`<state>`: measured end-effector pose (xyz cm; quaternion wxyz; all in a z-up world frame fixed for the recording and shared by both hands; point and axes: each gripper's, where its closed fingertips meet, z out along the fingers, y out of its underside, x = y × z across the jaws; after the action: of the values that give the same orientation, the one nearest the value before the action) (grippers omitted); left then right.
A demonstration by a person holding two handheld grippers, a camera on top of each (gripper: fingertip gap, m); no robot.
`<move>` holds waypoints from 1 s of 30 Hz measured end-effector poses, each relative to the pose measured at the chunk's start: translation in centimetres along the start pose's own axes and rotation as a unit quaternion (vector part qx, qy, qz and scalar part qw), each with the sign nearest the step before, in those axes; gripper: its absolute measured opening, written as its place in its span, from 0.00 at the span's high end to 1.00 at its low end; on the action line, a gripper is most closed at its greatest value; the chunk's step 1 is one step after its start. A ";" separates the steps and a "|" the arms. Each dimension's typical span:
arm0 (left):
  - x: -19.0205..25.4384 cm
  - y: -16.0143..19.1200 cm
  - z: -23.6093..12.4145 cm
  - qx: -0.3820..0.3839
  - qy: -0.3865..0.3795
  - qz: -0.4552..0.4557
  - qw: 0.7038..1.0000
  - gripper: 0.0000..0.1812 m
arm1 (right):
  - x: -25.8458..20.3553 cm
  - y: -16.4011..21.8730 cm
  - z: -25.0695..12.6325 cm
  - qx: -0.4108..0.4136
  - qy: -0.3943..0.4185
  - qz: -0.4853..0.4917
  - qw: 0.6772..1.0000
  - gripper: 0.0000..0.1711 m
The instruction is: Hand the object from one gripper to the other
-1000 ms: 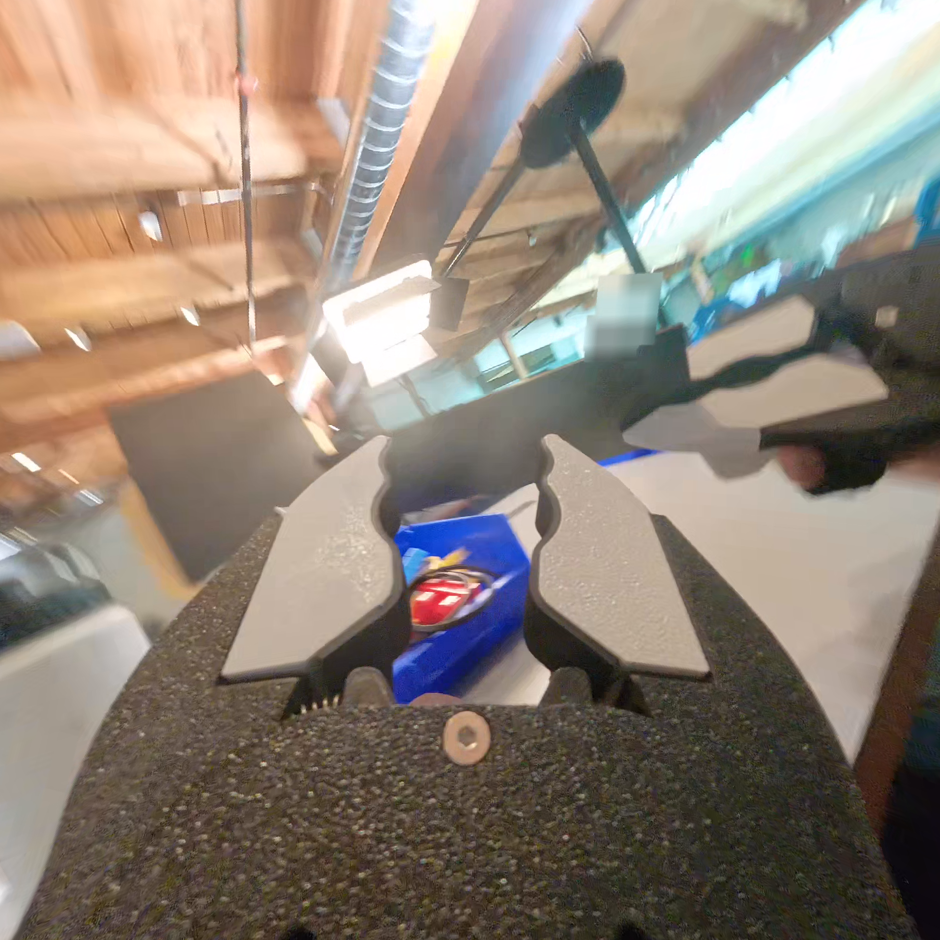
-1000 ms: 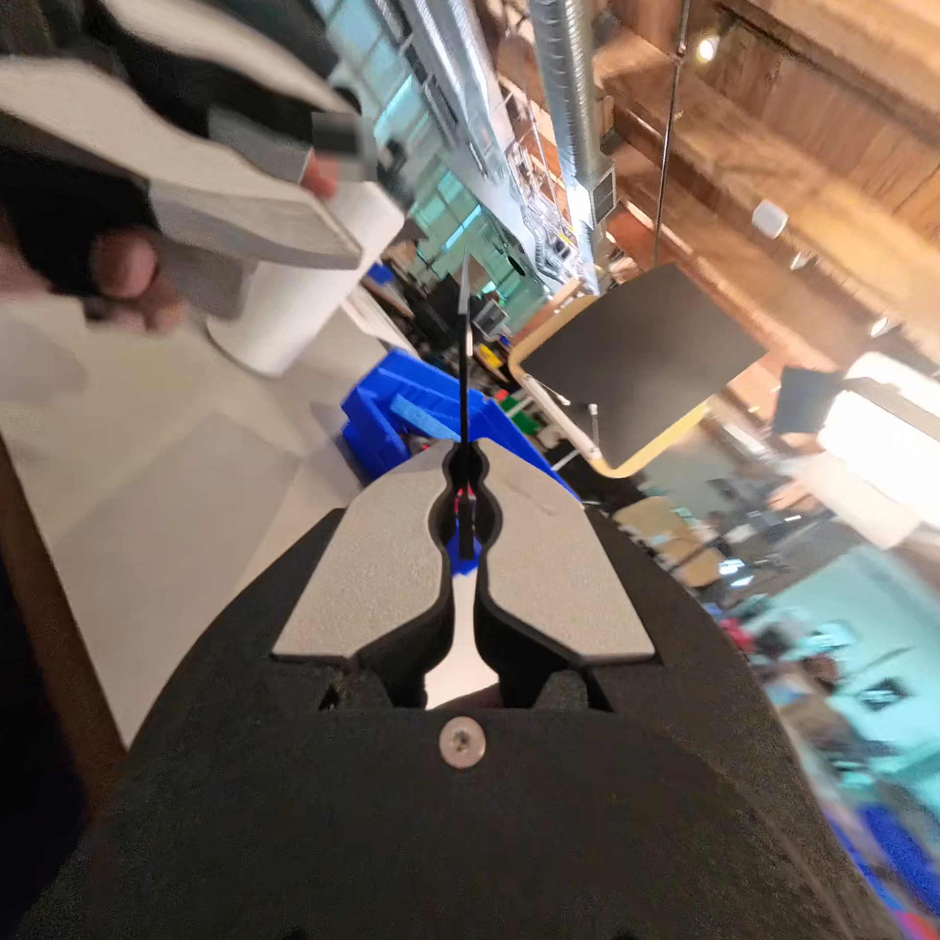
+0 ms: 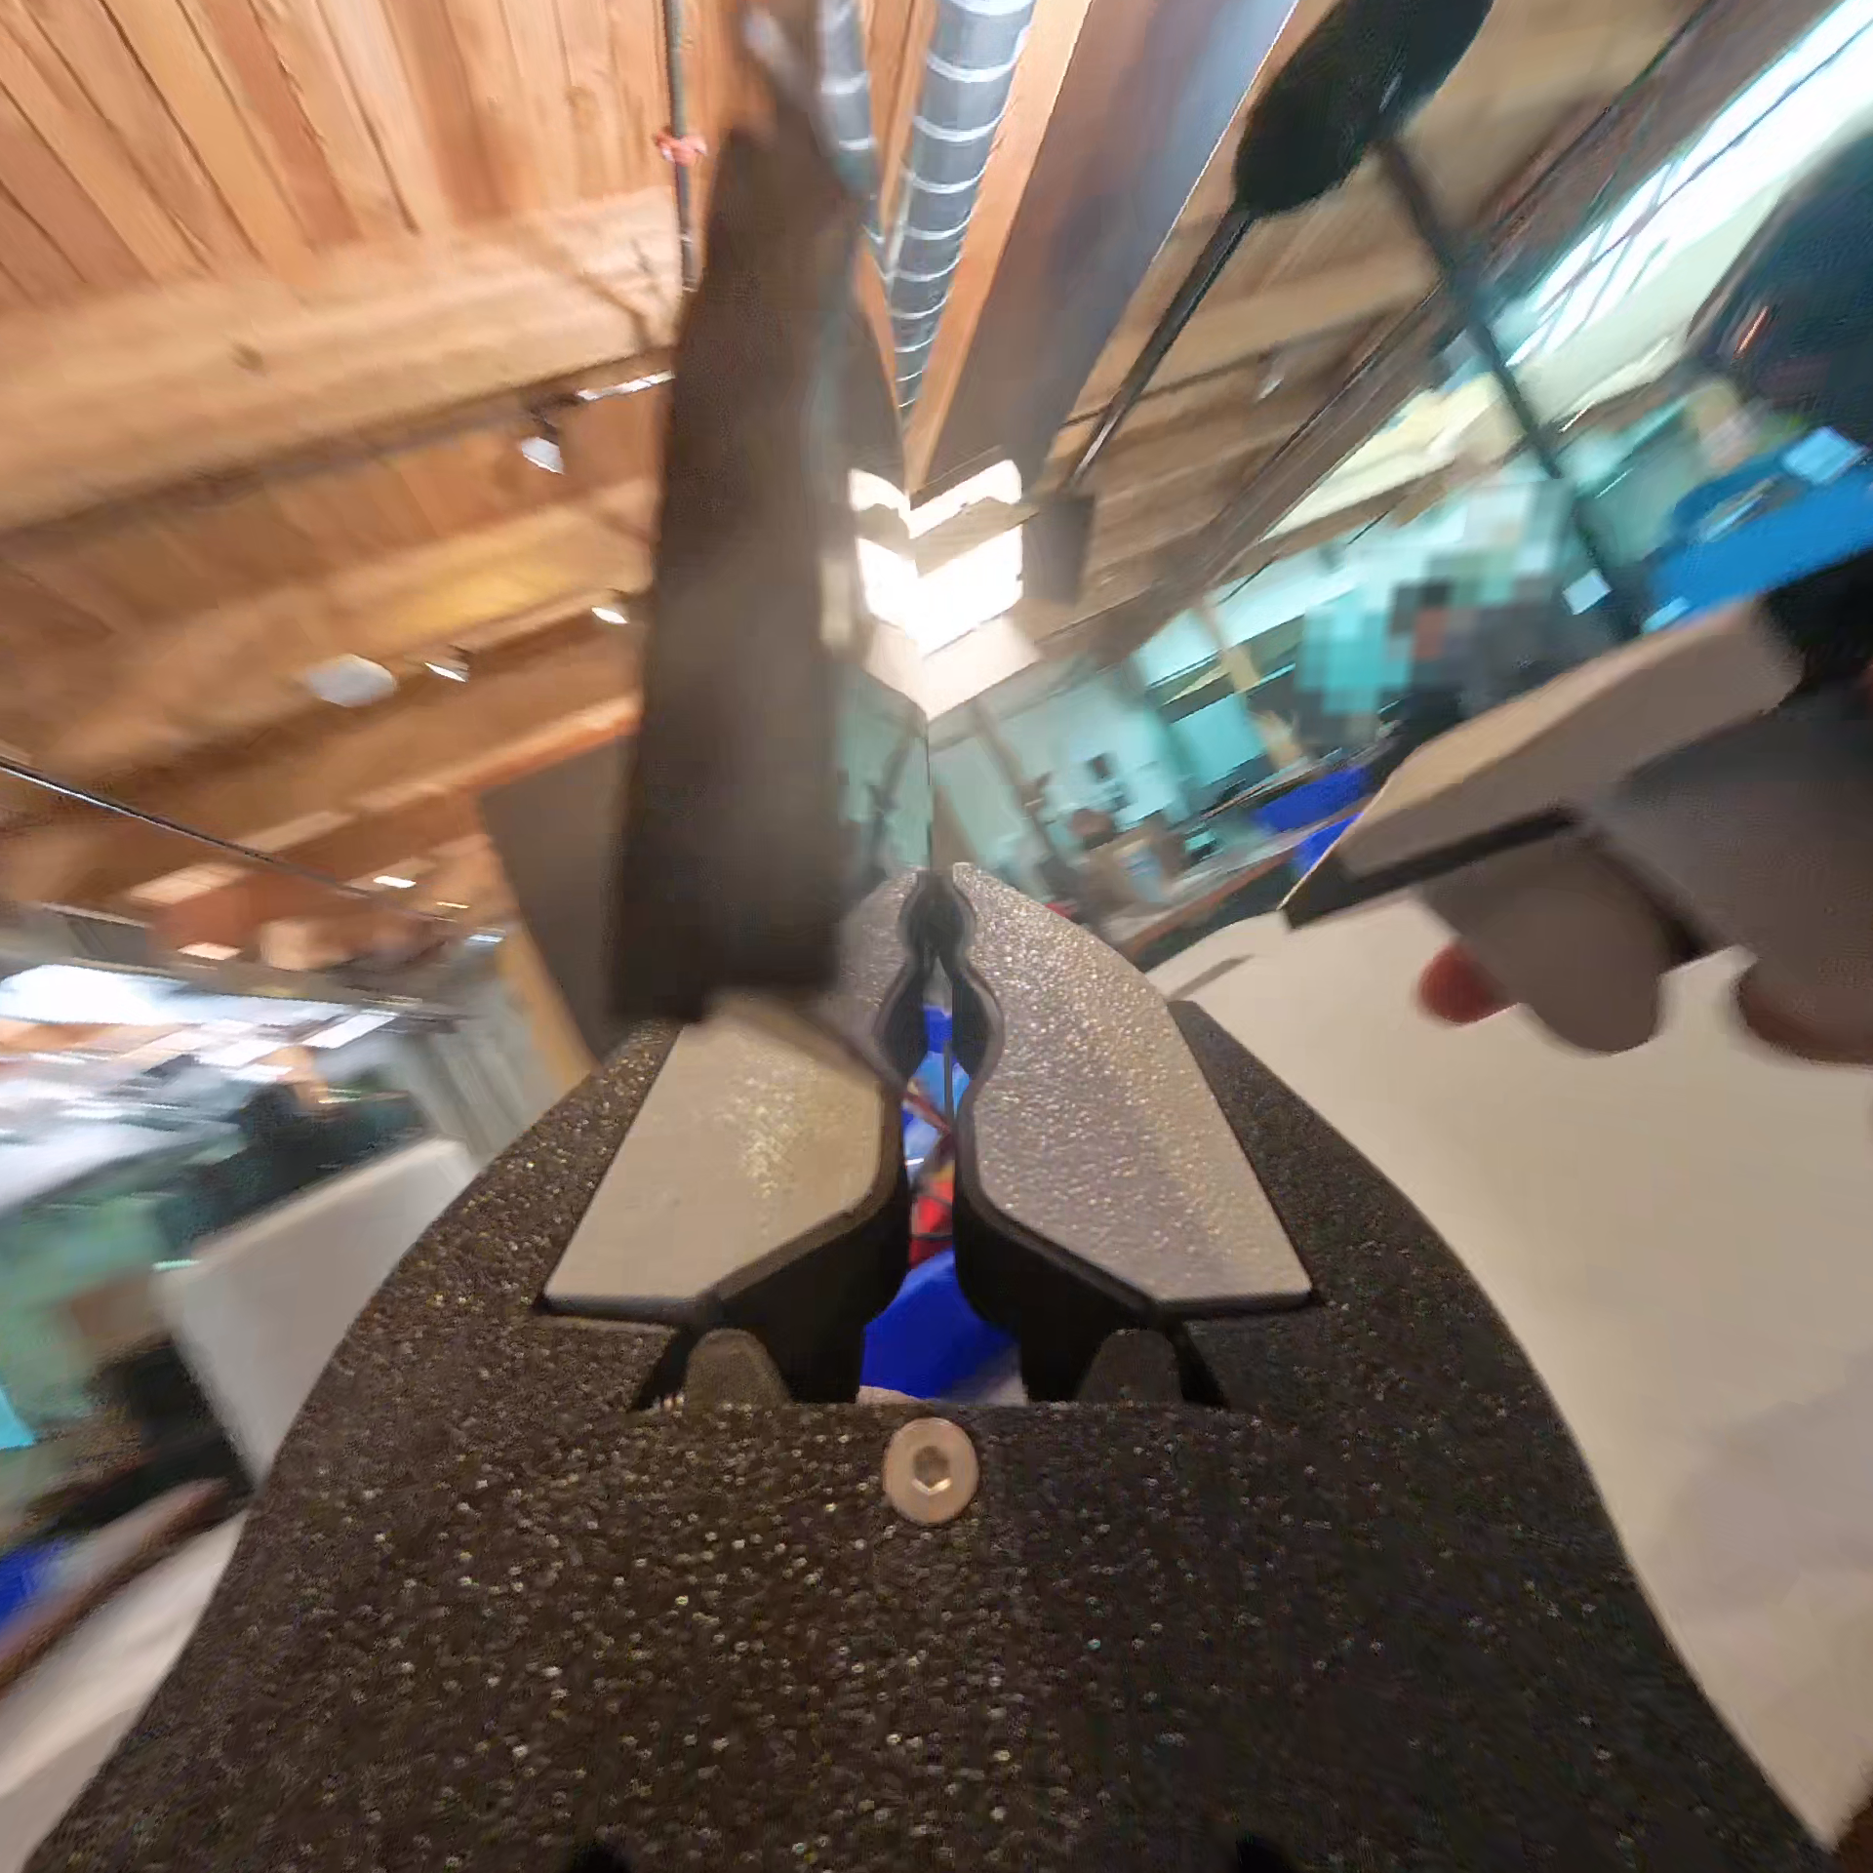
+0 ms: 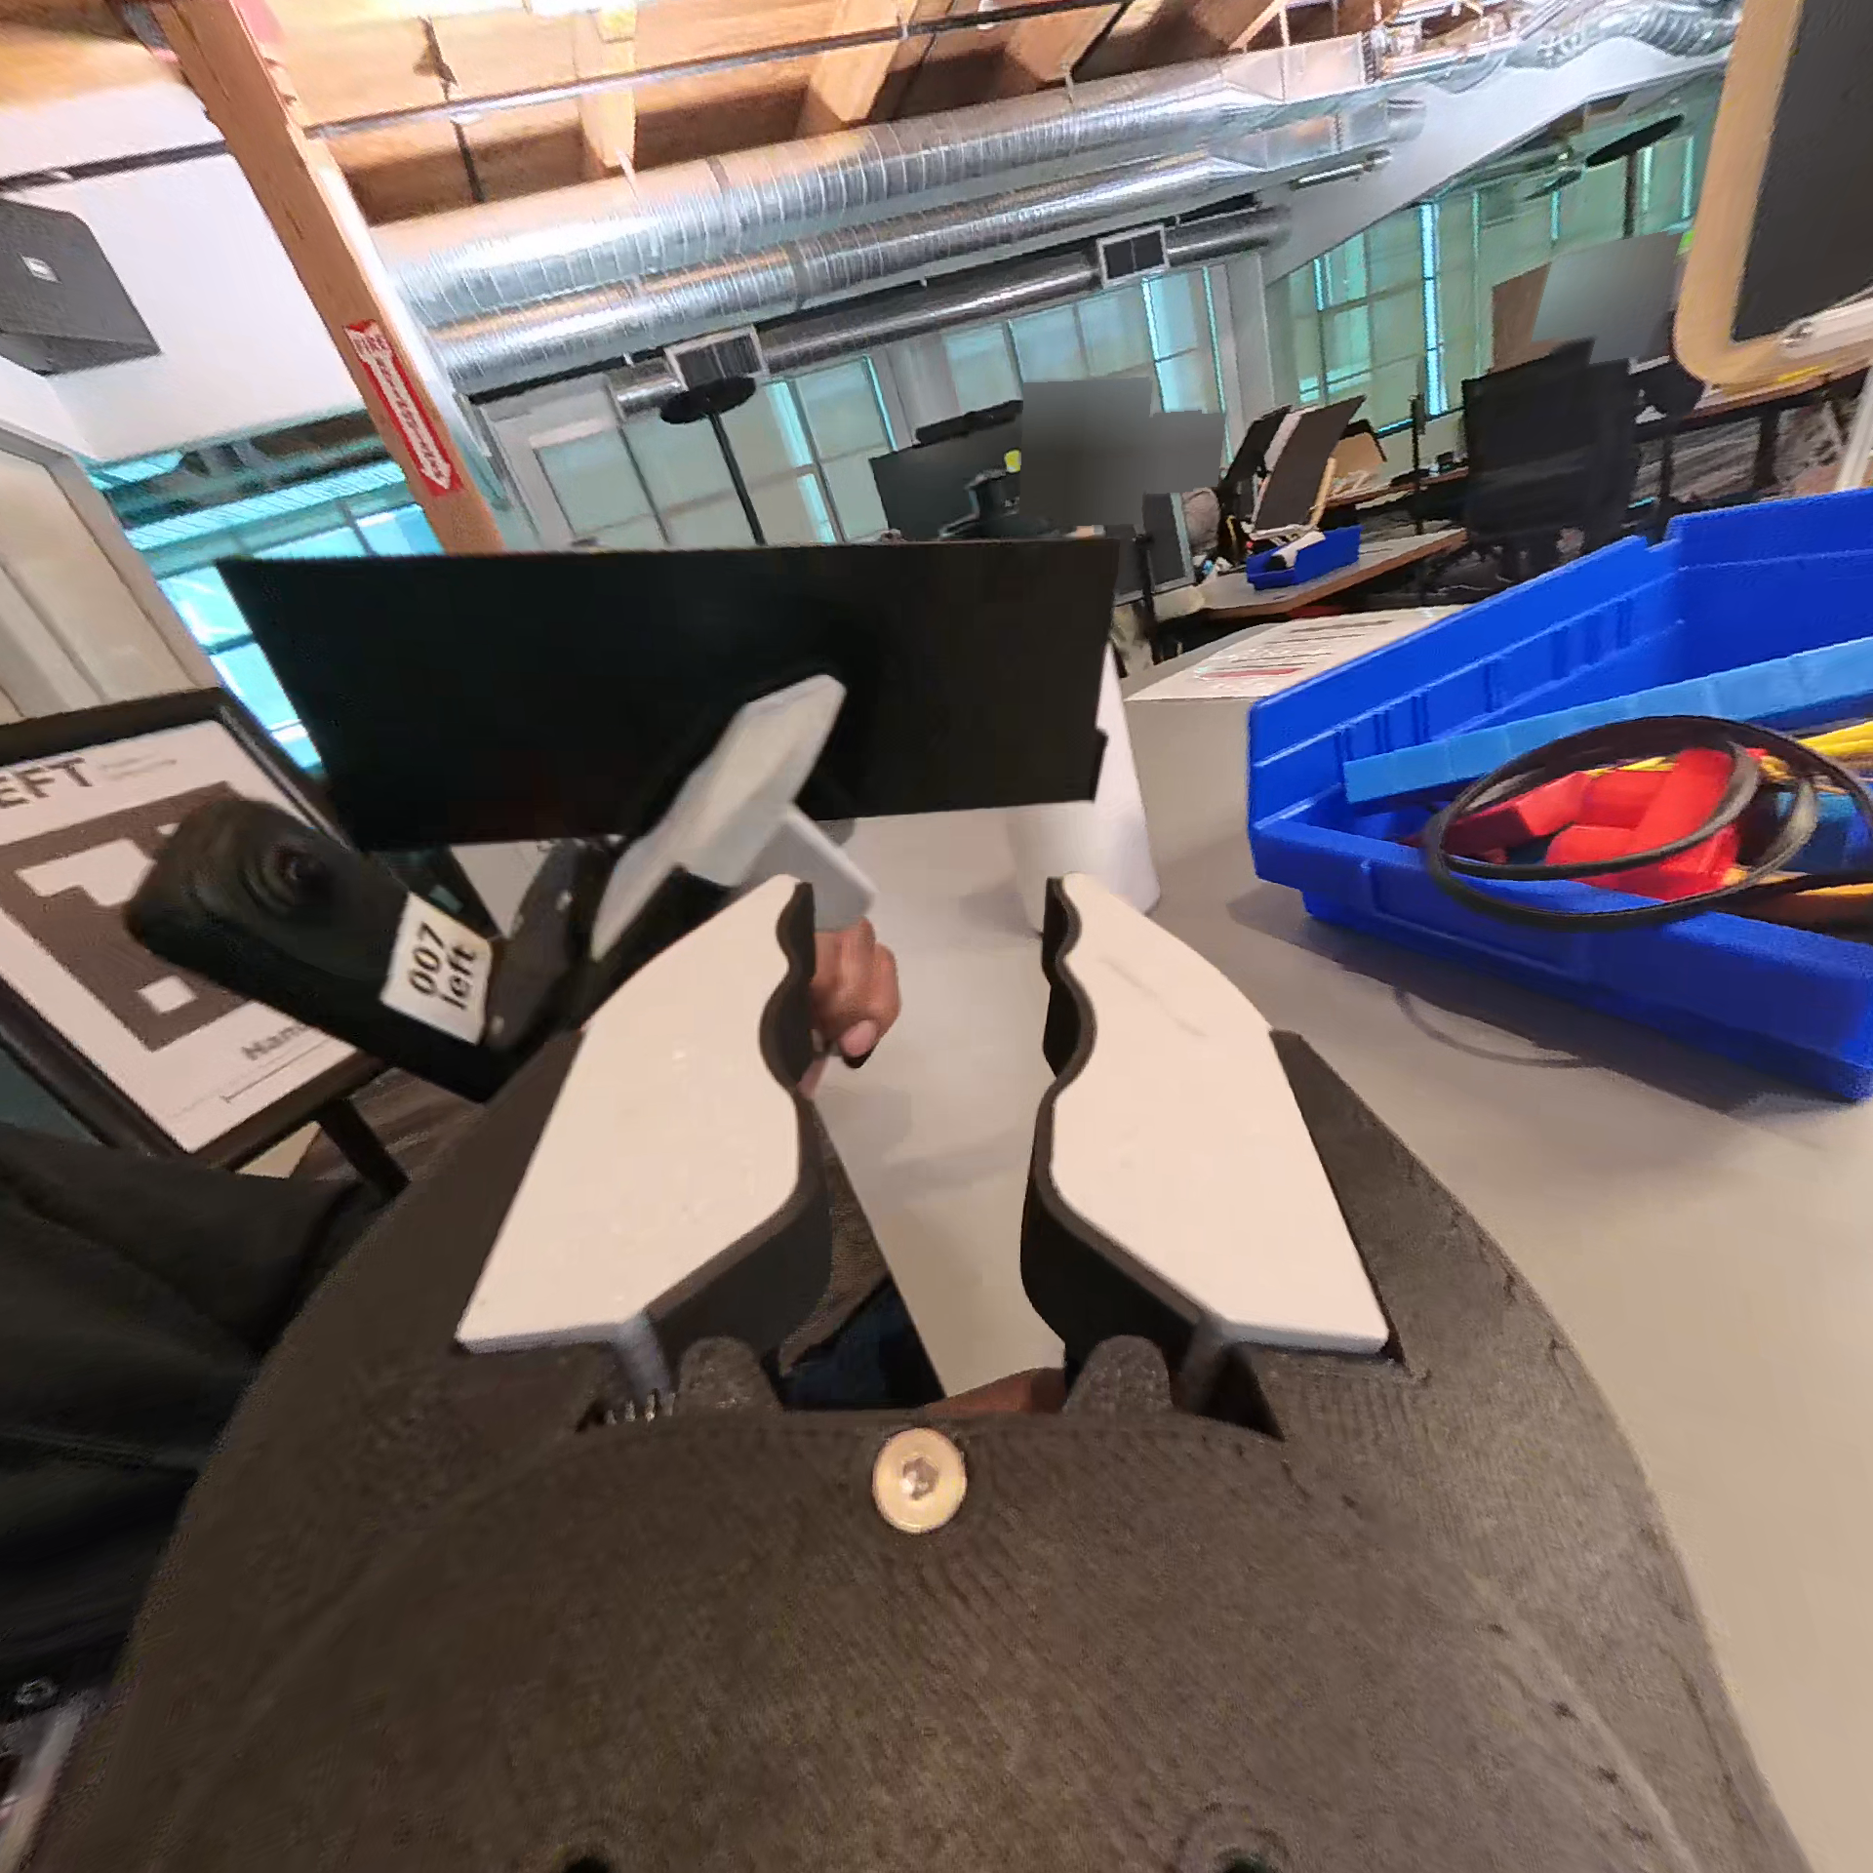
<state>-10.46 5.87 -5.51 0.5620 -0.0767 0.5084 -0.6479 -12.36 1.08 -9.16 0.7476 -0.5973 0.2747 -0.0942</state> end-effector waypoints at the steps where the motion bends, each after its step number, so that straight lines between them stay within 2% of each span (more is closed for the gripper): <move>1: -0.2 0.2 0.0 -0.008 -0.022 0.047 0.999 1.00 | -0.6 -0.1 0.1 0.002 -0.009 0.002 1.000 0.74; 4: -0.7 0.7 -0.1 -0.032 -0.088 0.177 0.980 0.99 | -3.1 -0.3 0.4 0.008 -0.044 0.002 0.999 0.70; 6: -1.0 1.0 -0.2 -0.043 -0.122 0.231 0.964 0.99 | -5.0 -0.3 0.6 0.005 -0.073 -0.004 0.997 0.68; 10: -2.0 1.9 -0.3 -0.067 -0.159 0.271 0.947 0.99 | -7.4 0.0 0.9 -0.013 -0.103 -0.015 0.994 0.63; 15: -2.1 2.1 -0.4 -0.071 -0.173 0.323 0.928 0.99 | -7.7 0.7 1.4 -0.034 -0.103 0.013 0.994 0.60; 17: -1.3 2.0 -0.3 -0.060 -0.166 0.343 0.923 0.99 | -7.0 1.1 1.7 -0.043 -0.090 0.031 0.994 0.65; 18: -0.9 2.0 -0.2 -0.057 -0.158 0.344 0.924 0.99 | -6.7 1.3 1.7 -0.046 -0.086 0.038 0.995 0.71; 19: -0.3 2.0 -0.1 -0.053 -0.144 0.341 0.928 0.98 | -6.1 1.5 1.7 -0.049 -0.076 0.041 0.995 0.82; 22: 0.1 2.2 0.2 -0.051 -0.120 0.320 0.938 0.81 | -3.3 1.8 1.4 -0.056 -0.022 0.021 0.998 0.95; 27: 2.8 3.1 0.7 -0.026 -0.003 0.278 0.960 0.61 | -1.4 0.7 0.1 -0.046 -0.004 -0.035 0.998 0.98; 30: 3.7 2.8 0.2 0.007 0.054 0.266 0.963 0.61 | -0.6 -0.3 -0.9 -0.042 0.009 -0.071 0.997 0.99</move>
<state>-9.82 3.19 -9.29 0.6864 0.0997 0.5355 -0.4819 -13.26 0.54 -8.80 0.7109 -0.6452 0.2422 -0.1404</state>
